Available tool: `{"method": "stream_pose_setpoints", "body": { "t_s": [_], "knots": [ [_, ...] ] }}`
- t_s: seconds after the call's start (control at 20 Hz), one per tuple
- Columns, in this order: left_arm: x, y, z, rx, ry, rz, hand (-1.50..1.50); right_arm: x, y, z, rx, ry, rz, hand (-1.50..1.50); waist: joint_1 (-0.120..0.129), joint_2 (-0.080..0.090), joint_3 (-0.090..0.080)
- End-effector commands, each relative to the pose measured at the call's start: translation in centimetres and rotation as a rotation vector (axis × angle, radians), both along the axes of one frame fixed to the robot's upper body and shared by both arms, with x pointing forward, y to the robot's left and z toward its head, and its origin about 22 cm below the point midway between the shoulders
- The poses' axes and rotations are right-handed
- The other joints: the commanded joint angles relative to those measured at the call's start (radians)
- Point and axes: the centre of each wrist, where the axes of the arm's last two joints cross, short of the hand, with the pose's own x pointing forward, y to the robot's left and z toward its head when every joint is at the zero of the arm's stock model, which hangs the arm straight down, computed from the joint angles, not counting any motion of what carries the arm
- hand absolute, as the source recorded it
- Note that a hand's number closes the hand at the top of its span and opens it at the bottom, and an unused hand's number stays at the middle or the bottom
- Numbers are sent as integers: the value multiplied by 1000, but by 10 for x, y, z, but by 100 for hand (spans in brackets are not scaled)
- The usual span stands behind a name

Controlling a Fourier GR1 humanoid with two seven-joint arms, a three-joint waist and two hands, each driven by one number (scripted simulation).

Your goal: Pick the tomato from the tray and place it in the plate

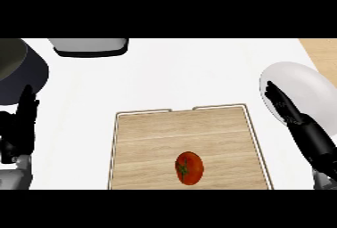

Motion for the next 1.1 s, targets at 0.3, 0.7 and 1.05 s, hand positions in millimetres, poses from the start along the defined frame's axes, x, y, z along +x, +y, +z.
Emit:
{"method": "stream_pose_setpoints", "body": {
  "t_s": [0.3, 0.7, 1.05],
  "knots": [
    [-12, -65, -47, -239, 237, -240, 0, 27, 24, 126, -803, -367, 7, 150, 45, -35, -32],
    [-26, -95, -55, -388, 301, -355, 0, -8, 130, 127, -496, -480, -114, -150, 51, -4, 28],
    [-25, -86, -51, -380, 277, -347, 0, -33, 158, 148, -854, -368, -46, -150, 47, -9, 26]
  ]
}}
